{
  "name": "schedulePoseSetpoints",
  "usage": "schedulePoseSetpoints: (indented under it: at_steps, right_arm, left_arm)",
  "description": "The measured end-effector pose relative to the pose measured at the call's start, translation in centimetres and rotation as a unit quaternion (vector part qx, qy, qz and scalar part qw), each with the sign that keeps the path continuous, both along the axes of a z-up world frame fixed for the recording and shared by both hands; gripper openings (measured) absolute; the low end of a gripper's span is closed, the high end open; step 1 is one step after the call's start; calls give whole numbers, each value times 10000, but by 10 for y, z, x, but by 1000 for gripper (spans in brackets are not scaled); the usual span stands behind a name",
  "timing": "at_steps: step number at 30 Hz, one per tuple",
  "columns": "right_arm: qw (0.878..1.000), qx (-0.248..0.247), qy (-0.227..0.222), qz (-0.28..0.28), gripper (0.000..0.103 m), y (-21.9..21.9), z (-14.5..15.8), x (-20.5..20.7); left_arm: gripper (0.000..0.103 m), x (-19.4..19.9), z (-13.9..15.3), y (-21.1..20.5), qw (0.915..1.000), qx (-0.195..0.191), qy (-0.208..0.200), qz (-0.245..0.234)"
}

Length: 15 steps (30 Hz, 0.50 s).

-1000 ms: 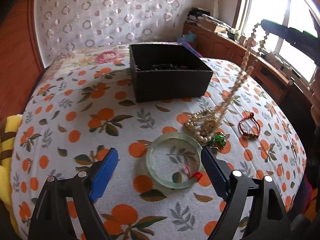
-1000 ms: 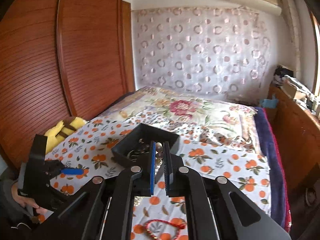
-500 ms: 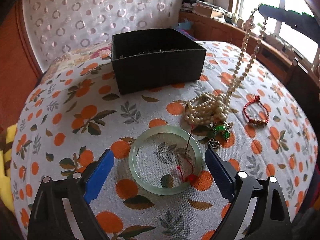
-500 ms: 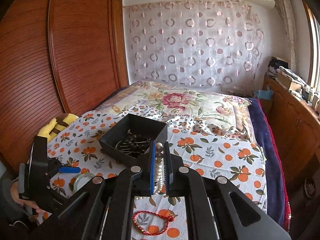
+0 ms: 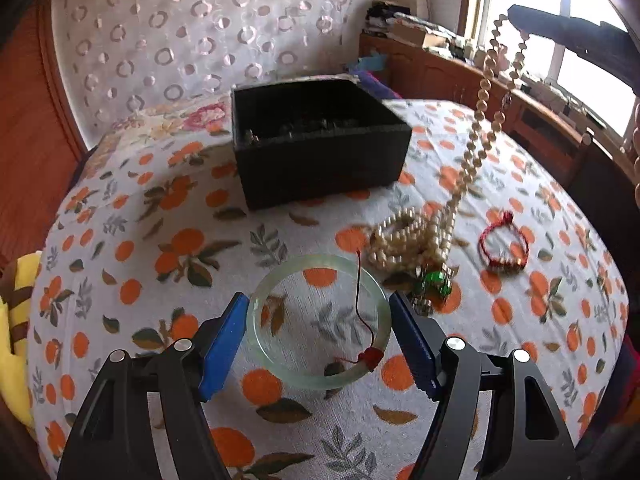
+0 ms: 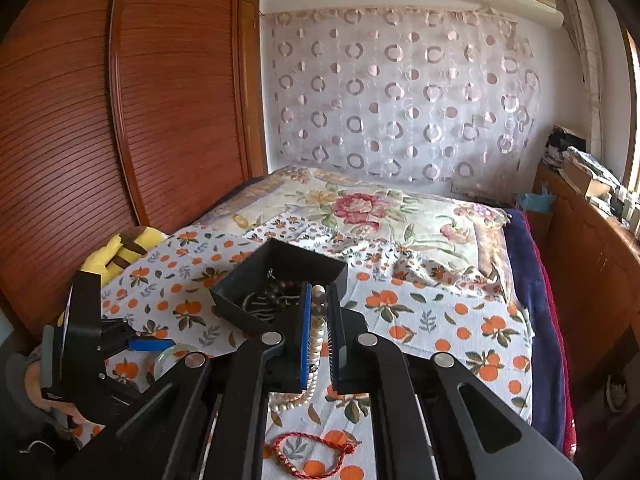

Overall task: Organize jewelry
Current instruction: 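Lift the pearl necklace with the right gripper while the left gripper grasps the pale green jade bangle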

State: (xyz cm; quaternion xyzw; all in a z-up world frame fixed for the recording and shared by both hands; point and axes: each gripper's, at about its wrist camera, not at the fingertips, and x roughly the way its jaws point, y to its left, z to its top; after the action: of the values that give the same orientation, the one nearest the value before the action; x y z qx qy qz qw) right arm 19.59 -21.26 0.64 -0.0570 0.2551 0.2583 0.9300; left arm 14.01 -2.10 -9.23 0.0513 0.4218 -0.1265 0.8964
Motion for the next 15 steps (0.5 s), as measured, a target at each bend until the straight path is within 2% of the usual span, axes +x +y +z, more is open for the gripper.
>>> schedulePoseSetpoints:
  at_steps: [15]
  right_arm:
    - [9976,-16,-662,209,8,24,65,12]
  left_arm:
    - [69,26,55,16,9972,-210,-672,250]
